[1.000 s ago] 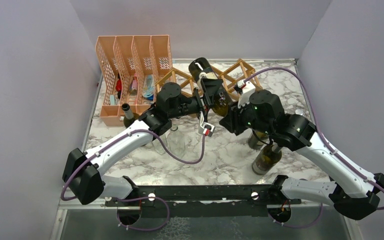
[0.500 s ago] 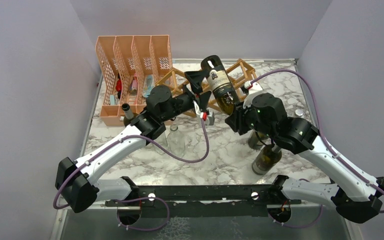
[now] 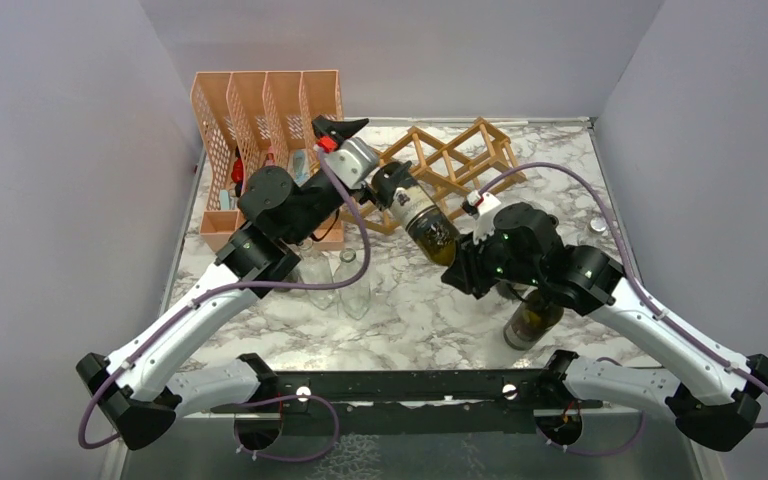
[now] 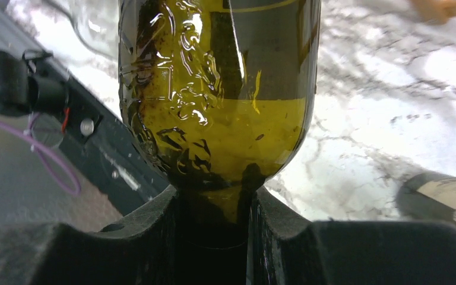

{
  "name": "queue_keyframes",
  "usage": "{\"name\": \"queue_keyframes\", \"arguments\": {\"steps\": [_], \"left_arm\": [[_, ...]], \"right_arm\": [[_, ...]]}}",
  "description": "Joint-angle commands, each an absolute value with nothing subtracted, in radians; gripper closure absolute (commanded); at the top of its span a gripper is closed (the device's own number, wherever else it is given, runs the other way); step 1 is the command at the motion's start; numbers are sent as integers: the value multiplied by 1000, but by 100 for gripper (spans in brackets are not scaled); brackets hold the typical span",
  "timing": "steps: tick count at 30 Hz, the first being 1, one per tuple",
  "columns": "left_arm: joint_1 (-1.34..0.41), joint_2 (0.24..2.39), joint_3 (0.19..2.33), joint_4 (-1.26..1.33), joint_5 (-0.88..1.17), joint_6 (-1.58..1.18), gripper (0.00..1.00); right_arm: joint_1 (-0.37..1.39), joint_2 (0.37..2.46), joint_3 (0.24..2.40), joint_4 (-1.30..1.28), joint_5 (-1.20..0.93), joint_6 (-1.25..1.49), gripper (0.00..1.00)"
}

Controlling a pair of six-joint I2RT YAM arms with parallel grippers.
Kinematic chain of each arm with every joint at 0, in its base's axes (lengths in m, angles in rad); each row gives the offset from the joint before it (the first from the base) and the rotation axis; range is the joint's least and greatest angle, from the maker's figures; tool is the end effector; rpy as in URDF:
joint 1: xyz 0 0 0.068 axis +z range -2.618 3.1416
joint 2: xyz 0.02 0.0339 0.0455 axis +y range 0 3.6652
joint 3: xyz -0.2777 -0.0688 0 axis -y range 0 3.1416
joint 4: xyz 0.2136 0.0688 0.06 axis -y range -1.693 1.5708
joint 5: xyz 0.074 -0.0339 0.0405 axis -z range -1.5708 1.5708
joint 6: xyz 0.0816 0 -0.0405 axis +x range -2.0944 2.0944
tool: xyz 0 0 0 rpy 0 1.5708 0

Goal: Put the wine bottle on the wine rack

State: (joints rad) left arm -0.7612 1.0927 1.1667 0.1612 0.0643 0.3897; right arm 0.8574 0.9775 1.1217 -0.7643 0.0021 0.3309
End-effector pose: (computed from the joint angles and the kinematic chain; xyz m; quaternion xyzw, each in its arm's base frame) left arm 0.1788 -0.1776 0.4719 0.3580 0.5055 -0.1645 0.7676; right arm 0.1272 0.1467 0.3434 -0.2309 0.8586 0.2554 0.3797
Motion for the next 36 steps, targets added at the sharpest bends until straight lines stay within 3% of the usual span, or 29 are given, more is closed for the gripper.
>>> {"name": "queue_keyframes", "arguments": {"steps": [1, 9, 17, 21, 30, 36], "left_arm": [[-762, 1055, 1236, 43, 99, 68, 1], [-762, 1061, 1227, -36, -36, -33, 1], [-742, 1139, 1240, -155, -199, -62, 1], [-693, 1186, 1254, -196, -199, -112, 3], [-535, 1286, 1258, -223, -78, -224, 19], [-514, 1333, 1226, -194, -26, -247, 20]], "right_arm": [[859, 946, 1078, -651, -165, 297, 99], [859, 915, 928, -605, -160, 297, 99], [859, 1022, 879, -545, -90, 319, 99], [859, 1084, 889, -516, -41, 330, 99], [859, 1195, 932, -482, 30, 375, 99], [859, 1255, 947, -440, 68, 415, 99]]}}
